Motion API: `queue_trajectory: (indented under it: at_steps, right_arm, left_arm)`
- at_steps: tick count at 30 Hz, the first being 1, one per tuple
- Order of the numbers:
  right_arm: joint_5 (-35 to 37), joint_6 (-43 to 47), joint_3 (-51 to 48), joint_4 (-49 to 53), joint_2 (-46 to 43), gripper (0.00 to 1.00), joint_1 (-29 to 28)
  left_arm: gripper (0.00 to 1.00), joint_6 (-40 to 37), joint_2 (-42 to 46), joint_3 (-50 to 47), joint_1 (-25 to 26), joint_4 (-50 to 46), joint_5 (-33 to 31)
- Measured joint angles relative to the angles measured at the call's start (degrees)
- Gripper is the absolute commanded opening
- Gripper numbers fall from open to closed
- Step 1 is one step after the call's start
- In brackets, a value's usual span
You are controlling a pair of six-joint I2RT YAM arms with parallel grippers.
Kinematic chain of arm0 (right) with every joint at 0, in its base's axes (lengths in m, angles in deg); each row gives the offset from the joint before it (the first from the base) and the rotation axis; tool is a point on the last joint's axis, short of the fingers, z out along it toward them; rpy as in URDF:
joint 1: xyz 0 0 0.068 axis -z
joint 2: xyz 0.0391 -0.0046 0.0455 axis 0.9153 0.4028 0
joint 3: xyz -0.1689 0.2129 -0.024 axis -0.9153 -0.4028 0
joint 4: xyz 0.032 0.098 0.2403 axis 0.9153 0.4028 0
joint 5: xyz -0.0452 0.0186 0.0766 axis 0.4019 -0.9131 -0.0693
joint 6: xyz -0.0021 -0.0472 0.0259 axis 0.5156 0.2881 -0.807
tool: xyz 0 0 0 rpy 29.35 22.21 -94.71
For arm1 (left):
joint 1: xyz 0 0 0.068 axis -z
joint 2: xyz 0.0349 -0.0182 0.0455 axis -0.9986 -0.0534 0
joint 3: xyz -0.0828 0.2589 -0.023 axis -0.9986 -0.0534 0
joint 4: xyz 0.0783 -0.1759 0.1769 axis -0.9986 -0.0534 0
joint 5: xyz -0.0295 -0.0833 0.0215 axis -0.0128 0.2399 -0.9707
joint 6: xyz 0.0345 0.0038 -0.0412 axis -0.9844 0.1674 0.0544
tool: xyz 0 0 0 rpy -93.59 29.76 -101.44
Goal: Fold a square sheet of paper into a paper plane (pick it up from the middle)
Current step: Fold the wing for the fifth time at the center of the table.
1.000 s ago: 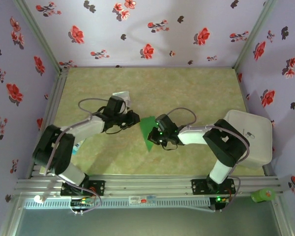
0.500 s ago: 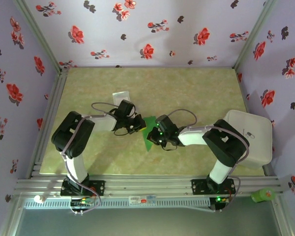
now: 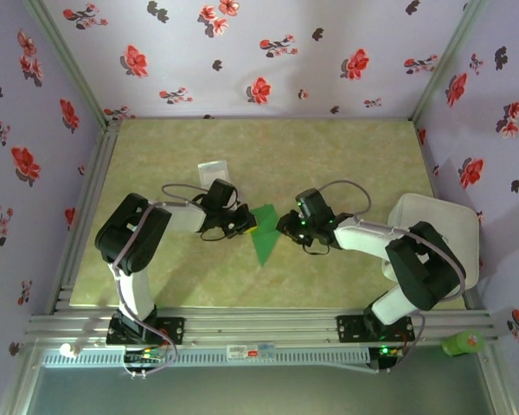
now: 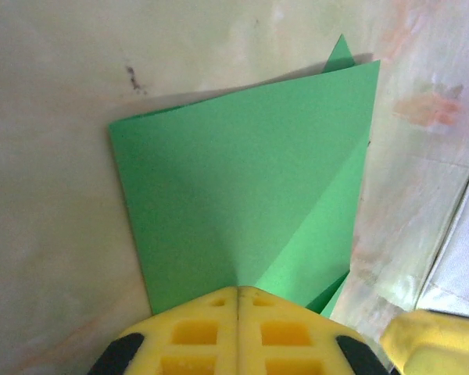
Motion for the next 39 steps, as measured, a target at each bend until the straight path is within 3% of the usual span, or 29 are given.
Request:
queue_trajectory:
  at_steps: [30,39]
  right_arm:
    - [-8.4,-1.8,0.0,-12.5,9.1,0.32,3.7]
    - [-13.5,3.1,2.8,-12.2,11.6,0.25,4.6]
  left_arm:
    - [0.01,-3.9,0.3,-0.6,-0.1,-0.5,2.3]
    - [0.01,-5.4,0.5,-0.6,-0.1,-1.2,2.6]
